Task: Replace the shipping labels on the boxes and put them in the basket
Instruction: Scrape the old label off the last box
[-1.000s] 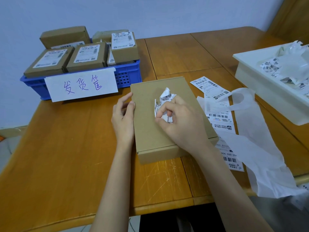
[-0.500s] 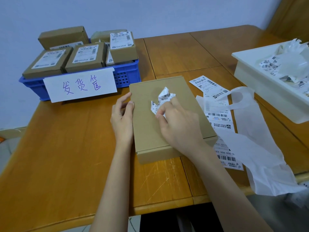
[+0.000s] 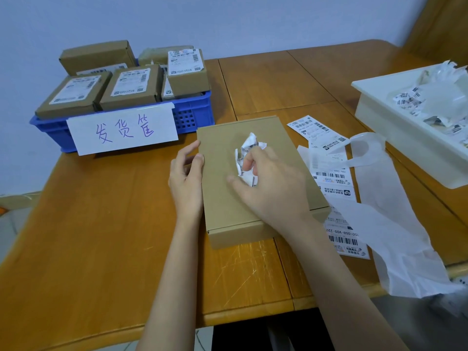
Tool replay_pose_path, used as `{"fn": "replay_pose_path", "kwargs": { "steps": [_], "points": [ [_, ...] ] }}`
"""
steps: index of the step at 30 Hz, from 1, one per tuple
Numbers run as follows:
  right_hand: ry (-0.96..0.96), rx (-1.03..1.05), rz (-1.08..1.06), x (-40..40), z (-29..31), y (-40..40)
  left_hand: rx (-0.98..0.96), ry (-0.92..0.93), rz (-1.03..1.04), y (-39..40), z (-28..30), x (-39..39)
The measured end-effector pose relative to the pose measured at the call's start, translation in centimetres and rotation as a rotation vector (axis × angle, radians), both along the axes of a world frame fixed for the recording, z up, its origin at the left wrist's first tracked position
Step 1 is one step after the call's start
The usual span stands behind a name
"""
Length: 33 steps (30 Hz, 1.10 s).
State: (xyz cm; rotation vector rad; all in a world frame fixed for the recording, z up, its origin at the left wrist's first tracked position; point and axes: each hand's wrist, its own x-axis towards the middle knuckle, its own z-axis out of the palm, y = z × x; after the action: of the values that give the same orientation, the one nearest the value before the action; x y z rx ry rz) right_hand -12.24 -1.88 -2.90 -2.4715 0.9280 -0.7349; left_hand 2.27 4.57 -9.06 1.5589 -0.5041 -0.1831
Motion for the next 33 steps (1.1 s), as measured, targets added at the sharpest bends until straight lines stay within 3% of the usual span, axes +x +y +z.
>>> {"fn": "replay_pose_path", "kwargs": {
  "steps": [6,12,16,22,28,32,33],
  "points": [
    [-0.001,-0.020,0.027,0.0,-0.2,-0.2,0.007,-0.005,0.006,0.1,0.0,0.0],
    [-0.057,0.107,0.000,0.0,-0.1,-0.4,0.004,-0.016,0.008,0.0,0.2,-0.2],
    [-0.255,0.271,-0.035,-0.2,0.4,-0.3,-0.007,-0.018,0.012,-0.1,0.3,-0.1],
    [-0.094,0.057,-0.026,0.2,-0.4,-0.3,0.008,-0.016,0.011,0.1,0.2,-0.1],
    [-0.208,0.240,0.003,-0.2,-0.3,-0.8,0.000,-0.017,0.010,-0.1,0.2,0.0],
    [-0.346,0.482,0.064,-1.3,0.4,-1.1,-0.002,-0.021,0.006,0.0,0.2,0.0],
    [-0.357,0.453,0.083,-1.6,0.5,-1.0,-0.003,-0.018,0.008,0.0,0.1,0.0]
  ]
}}
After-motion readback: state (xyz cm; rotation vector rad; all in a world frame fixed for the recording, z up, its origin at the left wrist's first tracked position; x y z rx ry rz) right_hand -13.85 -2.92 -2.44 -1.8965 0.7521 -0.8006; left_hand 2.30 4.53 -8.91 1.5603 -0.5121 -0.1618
